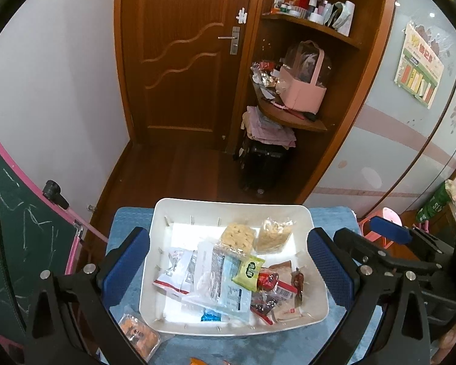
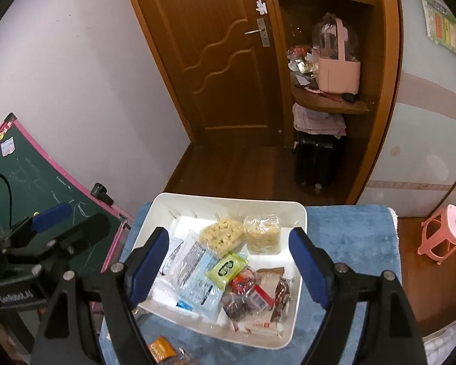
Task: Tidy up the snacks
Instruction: 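Move both tools back over the remaining snacks on the table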
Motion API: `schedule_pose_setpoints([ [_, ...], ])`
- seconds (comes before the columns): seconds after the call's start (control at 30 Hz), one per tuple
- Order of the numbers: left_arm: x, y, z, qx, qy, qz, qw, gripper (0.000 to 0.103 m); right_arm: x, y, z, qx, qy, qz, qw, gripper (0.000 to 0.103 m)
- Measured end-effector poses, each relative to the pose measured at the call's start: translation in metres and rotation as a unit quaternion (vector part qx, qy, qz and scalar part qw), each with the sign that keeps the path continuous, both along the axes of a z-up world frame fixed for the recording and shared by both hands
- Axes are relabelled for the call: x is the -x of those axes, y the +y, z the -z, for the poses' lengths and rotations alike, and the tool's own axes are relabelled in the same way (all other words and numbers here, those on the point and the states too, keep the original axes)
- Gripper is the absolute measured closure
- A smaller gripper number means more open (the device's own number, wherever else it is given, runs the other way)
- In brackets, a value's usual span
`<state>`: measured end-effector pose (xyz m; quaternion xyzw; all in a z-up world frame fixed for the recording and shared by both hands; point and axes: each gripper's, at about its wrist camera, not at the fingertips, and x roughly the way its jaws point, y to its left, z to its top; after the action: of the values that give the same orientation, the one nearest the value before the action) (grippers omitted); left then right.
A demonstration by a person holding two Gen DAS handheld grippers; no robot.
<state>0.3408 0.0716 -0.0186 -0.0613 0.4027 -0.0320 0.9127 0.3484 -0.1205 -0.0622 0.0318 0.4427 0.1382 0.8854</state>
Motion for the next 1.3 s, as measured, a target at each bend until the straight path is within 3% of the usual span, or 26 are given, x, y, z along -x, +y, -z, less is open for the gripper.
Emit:
schedule_pose_setpoints([
  [0.33,0.056,-0.001,-0.028,-0.006,-0.018,0.010,0.9998,0.000,0.050,-0.001,-0.016,0.018,-0.004,-0.016,1.000,0.021],
  [0.67,0.127,0.014,-0.035,-0.028,-0.046,0.023,0.9983,0.000,0.111,0.017,-0.028,0.042,-0.017,-0.079,0.996,0.021],
  [0.97,0.180,0.034,0.018,-0.006,0.022,0.035,0.9991,0.001,0.153,0.046,0.008,0.081,-0.005,-0.151,0.985,0.021],
  [1.3,0.204,0.048,0.113,0.000,0.125,0.020,0.9920,0.001,0.179,0.075,0.091,0.107,0.063,-0.206,0.971,0.022],
])
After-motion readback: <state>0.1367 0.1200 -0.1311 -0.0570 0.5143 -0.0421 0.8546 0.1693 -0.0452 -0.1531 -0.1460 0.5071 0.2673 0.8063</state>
